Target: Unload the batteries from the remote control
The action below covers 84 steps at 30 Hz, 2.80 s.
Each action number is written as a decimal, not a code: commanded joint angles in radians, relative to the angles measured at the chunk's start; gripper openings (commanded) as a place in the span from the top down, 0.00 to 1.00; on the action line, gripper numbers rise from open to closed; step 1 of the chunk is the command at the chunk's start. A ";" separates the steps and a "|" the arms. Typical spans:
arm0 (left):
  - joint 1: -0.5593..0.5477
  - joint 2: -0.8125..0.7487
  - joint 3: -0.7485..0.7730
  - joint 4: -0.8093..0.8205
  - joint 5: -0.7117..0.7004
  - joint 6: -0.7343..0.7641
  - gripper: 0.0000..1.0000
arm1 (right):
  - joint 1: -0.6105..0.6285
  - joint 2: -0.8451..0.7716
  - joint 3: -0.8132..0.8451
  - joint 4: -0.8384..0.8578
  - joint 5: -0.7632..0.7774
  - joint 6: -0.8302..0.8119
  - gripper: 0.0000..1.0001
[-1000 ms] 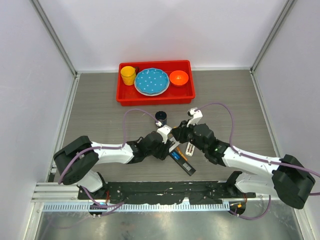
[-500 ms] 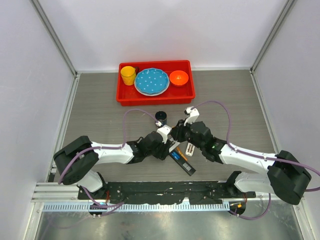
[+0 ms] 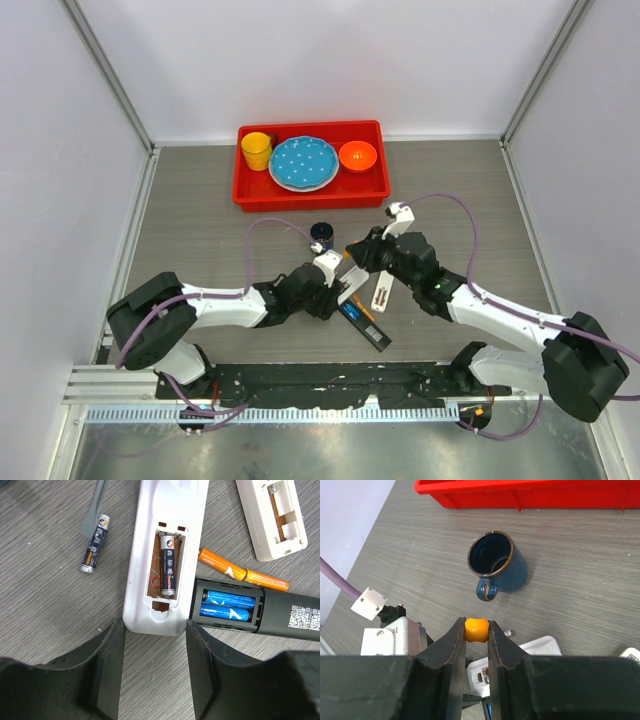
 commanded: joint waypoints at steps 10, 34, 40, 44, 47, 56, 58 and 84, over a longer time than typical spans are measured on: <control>-0.004 -0.060 -0.039 -0.118 -0.165 -0.109 1.00 | -0.064 -0.159 0.000 -0.103 0.029 -0.022 0.99; -0.037 -0.053 -0.044 -0.078 -0.136 -0.278 0.41 | -0.066 -0.156 -0.012 -0.092 -0.009 -0.016 0.99; -0.054 -0.010 -0.015 -0.042 -0.067 -0.243 0.37 | -0.066 -0.157 -0.014 -0.095 -0.014 -0.016 0.99; -0.059 -0.020 -0.024 -0.023 -0.072 -0.244 0.35 | -0.066 -0.157 -0.012 -0.089 -0.019 -0.015 0.99; -0.054 -0.053 -0.036 -0.032 -0.090 -0.243 0.33 | -0.066 -0.154 -0.014 -0.077 -0.037 -0.015 0.99; 0.047 -0.229 -0.091 -0.040 -0.011 -0.306 0.34 | -0.066 -0.076 -0.011 -0.002 -0.126 -0.007 0.99; 0.088 -0.261 -0.113 -0.022 0.061 -0.330 0.35 | -0.066 -0.056 -0.008 0.012 -0.135 -0.004 0.99; 0.431 0.090 -0.341 0.686 0.519 -0.663 0.92 | -0.064 0.062 0.049 0.009 -0.206 -0.019 0.99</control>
